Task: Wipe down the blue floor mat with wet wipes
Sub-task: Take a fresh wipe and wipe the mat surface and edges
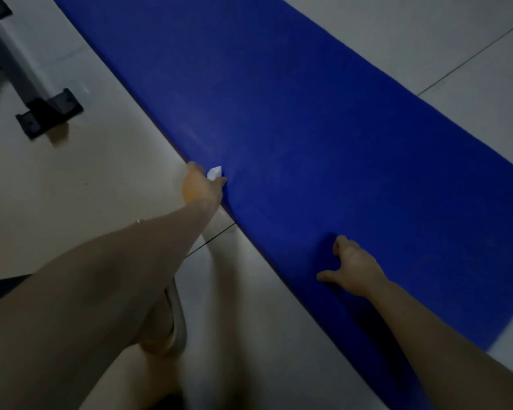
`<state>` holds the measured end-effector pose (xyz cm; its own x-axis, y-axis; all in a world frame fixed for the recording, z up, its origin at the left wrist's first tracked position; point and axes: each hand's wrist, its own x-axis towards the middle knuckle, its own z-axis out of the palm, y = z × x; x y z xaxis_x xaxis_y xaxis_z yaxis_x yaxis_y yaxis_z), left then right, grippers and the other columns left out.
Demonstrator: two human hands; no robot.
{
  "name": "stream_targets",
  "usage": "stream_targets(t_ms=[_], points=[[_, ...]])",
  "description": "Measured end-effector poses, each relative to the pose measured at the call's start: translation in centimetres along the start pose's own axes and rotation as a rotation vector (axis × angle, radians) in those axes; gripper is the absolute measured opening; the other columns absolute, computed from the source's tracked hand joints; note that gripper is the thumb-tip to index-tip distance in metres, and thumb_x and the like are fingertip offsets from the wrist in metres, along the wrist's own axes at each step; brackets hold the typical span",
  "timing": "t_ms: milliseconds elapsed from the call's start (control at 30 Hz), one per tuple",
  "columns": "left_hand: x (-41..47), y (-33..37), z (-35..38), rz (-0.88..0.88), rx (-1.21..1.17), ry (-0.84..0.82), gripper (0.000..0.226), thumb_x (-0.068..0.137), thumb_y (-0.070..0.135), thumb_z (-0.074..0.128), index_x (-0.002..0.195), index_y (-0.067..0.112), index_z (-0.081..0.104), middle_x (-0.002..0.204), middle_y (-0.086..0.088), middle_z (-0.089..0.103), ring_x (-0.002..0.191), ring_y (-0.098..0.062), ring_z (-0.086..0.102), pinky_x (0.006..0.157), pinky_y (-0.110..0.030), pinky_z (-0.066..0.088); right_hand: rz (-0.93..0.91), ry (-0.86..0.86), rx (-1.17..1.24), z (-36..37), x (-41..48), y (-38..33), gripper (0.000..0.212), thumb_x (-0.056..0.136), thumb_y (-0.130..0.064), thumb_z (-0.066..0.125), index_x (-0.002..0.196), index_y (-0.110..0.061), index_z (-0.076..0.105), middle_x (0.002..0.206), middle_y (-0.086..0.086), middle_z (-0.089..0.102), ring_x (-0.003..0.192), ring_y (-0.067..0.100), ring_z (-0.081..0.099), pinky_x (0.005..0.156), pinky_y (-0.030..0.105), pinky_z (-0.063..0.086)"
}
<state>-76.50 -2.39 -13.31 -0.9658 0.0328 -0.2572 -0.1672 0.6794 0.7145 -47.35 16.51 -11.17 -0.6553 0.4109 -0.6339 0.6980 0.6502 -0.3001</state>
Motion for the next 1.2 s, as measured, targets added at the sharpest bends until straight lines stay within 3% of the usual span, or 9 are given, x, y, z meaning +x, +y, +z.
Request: stream_targets(t_ms=[167, 300, 433, 633, 733, 833, 933, 1067, 1200], points=[[-2.1, -1.9, 1.0, 0.216, 0.215, -0.106, 0.039, 0.095, 0.051, 0.062, 0.101, 0.013, 0.069, 0.100, -0.004, 0.068, 0.088, -0.021, 0.064, 0.084, -0.037, 0.055, 0.057, -0.088, 0.003, -0.2, 0.6, -0.6, 0.070, 0.075, -0.049, 0.085, 0.120, -0.017, 0.041, 0.120, 0.002, 0.049, 0.098, 0.020, 0.056, 0.082, 0.038, 0.054], [-2.8, -2.2, 0.7, 0.367, 0.341, -0.076, 0.028, 0.104, 0.025, 0.050, 0.101, 0.008, 0.072, 0.103, -0.013, 0.067, 0.092, -0.028, 0.063, 0.086, -0.038, 0.050, 0.078, -0.122, -0.013, -0.5, 0.9, -0.7, 0.082, 0.075, -0.050, 0.085, 0.132, -0.016, 0.038, 0.131, 0.004, 0.048, 0.107, 0.023, 0.056, 0.090, 0.042, 0.055], [-1.6, -1.4, 0.2, 0.223, 0.290, -0.147, 0.008, 0.096, 0.018, 0.064, 0.091, 0.012, 0.065, 0.095, -0.007, 0.070, 0.086, -0.021, 0.065, 0.081, -0.035, 0.055, 0.072, -0.140, -0.055, -0.6, 1.3, -0.8, 0.090, 0.075, -0.053, 0.084, 0.139, -0.013, 0.034, 0.135, 0.008, 0.046, 0.110, 0.026, 0.056, 0.089, 0.043, 0.055], [-8.7, -0.5, 1.0, 0.201, 0.143, -0.459, 0.030, 0.092, 0.043, 0.072, 0.078, 0.018, 0.066, 0.088, 0.005, 0.074, 0.085, -0.008, 0.070, 0.083, -0.032, 0.057, 0.073, -0.157, -0.112, -0.9, 1.7, -0.7, 0.096, 0.073, -0.056, 0.083, 0.143, -0.014, 0.031, 0.137, 0.010, 0.045, 0.111, 0.028, 0.056, 0.090, 0.043, 0.055], [-15.8, -1.2, 1.9, 0.461, 0.307, -0.699, 0.024, 0.100, 0.046, 0.058, 0.086, 0.028, 0.060, 0.090, 0.010, 0.062, 0.083, -0.002, 0.061, 0.083, -0.027, 0.050, 0.065, -0.162, -0.126, -0.9, 1.8, -0.8, 0.101, 0.072, -0.058, 0.083, 0.145, -0.013, 0.029, 0.141, 0.012, 0.044, 0.117, 0.031, 0.055, 0.092, 0.044, 0.054], [-16.3, -1.6, 1.7, 0.863, 0.606, -0.780, 0.028, 0.106, 0.041, 0.044, 0.118, 0.023, 0.061, 0.129, 0.002, 0.058, 0.115, -0.013, 0.057, 0.098, -0.029, 0.044, 0.059, -0.150, -0.124, -0.8, 1.8, -0.8, 0.100, 0.072, -0.058, 0.083, 0.145, -0.013, 0.030, 0.140, 0.012, 0.045, 0.116, 0.029, 0.055, 0.092, 0.043, 0.054], [-10.8, -1.2, 0.3, 0.953, 0.759, -0.696, 0.034, 0.107, 0.039, 0.044, 0.133, 0.022, 0.055, 0.148, -0.004, 0.045, 0.130, -0.020, 0.049, 0.111, -0.035, 0.039, 0.055, -0.150, -0.119, -0.7, 1.7, -0.6, 0.097, 0.073, -0.058, 0.083, 0.143, -0.013, 0.031, 0.136, 0.011, 0.046, 0.113, 0.028, 0.056, 0.091, 0.042, 0.054], [-2.0, -1.7, -1.5, 0.714, 0.807, -0.216, 0.036, 0.105, 0.050, 0.040, 0.097, 0.020, 0.060, 0.106, -0.005, 0.057, 0.083, -0.023, 0.060, 0.078, -0.040, 0.053, 0.026, -0.136, -0.099, -0.6, 1.6, -0.3, 0.093, 0.075, -0.057, 0.082, 0.139, -0.013, 0.032, 0.131, 0.010, 0.047, 0.108, 0.027, 0.056, 0.088, 0.041, 0.054], [-1.4, -1.7, 0.1, 0.461, 0.691, -0.159, 0.033, 0.106, 0.044, 0.042, 0.090, 0.017, 0.052, 0.093, -0.007, 0.061, 0.079, -0.027, 0.063, 0.072, -0.040, 0.051, 0.018, -0.131, -0.114, -0.6, 1.5, -0.5, 0.091, 0.075, -0.057, 0.081, 0.137, -0.012, 0.033, 0.127, 0.010, 0.048, 0.107, 0.026, 0.056, 0.087, 0.040, 0.053]])
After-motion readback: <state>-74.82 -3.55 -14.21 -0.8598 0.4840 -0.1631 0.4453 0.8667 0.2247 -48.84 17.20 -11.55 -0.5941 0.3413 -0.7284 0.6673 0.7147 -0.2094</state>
